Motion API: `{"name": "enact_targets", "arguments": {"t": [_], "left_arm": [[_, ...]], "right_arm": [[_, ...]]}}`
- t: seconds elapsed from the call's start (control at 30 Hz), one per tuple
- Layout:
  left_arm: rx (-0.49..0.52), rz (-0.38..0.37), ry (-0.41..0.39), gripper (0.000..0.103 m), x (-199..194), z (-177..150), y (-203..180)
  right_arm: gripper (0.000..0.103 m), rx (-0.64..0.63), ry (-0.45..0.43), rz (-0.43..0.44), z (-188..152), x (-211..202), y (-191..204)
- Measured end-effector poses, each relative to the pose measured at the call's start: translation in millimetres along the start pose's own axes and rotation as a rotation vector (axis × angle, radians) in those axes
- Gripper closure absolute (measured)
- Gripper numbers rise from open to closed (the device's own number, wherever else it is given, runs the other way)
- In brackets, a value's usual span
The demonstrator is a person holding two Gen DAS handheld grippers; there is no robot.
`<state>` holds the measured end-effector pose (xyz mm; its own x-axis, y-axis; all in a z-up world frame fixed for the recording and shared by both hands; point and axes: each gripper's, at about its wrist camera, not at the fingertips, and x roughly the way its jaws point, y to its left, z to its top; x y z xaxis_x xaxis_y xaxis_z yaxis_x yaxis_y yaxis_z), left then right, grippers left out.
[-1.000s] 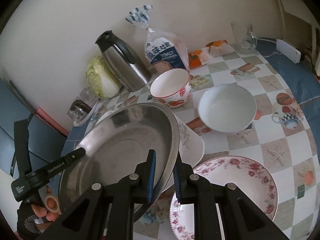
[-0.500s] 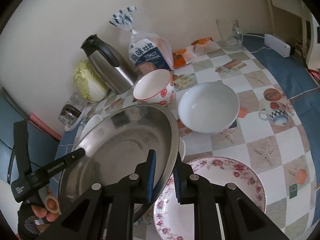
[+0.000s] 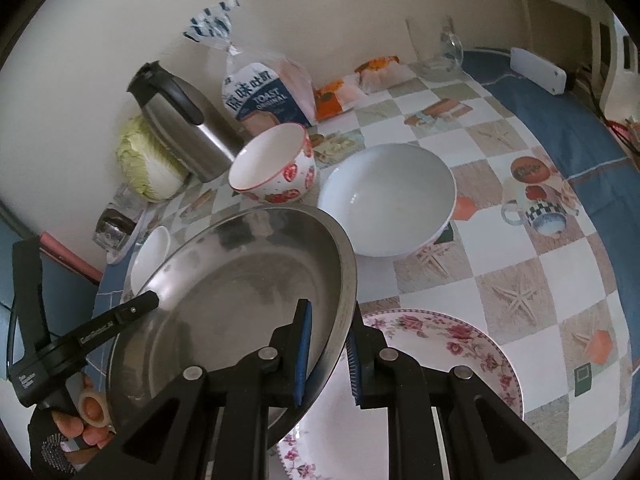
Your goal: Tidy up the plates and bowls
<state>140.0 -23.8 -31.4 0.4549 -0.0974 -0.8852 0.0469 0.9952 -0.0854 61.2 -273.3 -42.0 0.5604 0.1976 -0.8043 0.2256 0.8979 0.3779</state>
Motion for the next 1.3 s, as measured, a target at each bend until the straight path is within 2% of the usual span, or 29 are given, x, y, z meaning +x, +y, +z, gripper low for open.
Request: {"name": "enact_targets", "arguments": {"t": [0.7,1.3], "left_arm": [[-0.051,0.004,0.024,0.077,19,0,17],[-0.08,-0.004,0.005,0.077,30,6,26]], "right_arm": [[0.085,-0.081,0.018,-0.088,-4,21,18],[0.085,-0.093,0.02,-0.11,-3,33,28]]}}
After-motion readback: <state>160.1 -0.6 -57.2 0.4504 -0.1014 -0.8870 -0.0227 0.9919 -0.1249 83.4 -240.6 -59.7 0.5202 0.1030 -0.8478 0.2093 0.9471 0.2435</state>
